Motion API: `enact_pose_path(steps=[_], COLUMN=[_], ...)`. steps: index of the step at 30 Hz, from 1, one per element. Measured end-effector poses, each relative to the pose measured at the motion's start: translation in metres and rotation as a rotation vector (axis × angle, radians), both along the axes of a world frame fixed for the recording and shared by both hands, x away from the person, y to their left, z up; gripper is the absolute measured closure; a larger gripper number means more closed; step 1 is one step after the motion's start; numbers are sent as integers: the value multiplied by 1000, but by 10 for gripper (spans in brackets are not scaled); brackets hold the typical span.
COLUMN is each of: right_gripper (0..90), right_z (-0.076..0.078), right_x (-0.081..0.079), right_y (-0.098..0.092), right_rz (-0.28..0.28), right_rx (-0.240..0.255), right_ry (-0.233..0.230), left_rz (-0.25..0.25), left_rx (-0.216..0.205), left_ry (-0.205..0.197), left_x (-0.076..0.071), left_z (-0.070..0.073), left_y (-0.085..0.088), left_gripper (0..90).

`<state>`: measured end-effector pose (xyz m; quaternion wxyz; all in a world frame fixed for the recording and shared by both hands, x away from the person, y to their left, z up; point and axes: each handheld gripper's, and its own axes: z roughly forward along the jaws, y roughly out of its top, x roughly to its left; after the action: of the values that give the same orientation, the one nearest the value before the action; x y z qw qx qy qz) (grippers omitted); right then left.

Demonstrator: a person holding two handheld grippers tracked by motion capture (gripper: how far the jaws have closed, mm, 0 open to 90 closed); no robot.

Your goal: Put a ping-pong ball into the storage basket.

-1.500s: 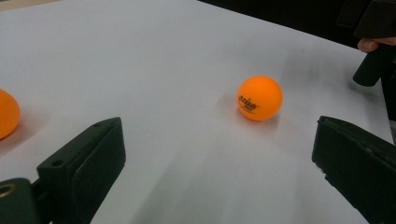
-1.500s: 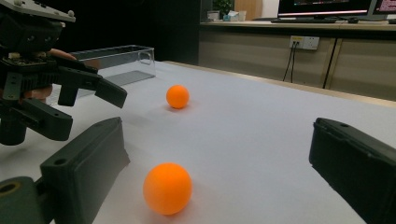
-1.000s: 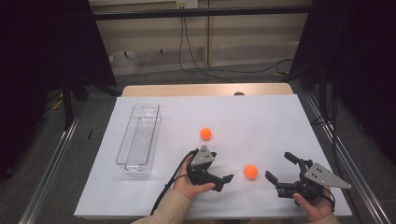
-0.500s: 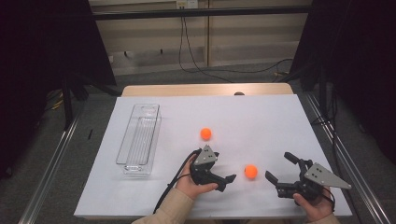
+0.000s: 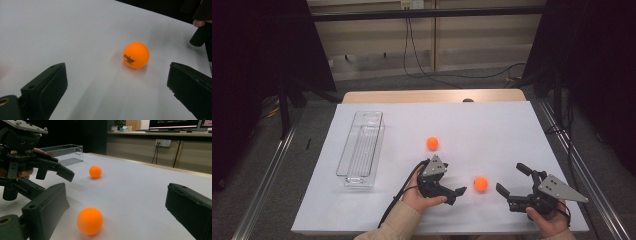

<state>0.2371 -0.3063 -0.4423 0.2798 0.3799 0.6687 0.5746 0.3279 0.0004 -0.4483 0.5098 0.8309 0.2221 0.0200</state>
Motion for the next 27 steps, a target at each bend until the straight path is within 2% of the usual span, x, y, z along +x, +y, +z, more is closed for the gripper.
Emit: enact_pose_path(steps=[27], right_gripper=[32], right_z=[0], right_x=[0], right_y=[0], right_rz=[0], right_rx=[1], right_ry=[1], left_rz=[-17], left_rx=[15], left_ry=[-3], left_x=[1], left_z=[0], left_y=[-12], left_gripper=[33])
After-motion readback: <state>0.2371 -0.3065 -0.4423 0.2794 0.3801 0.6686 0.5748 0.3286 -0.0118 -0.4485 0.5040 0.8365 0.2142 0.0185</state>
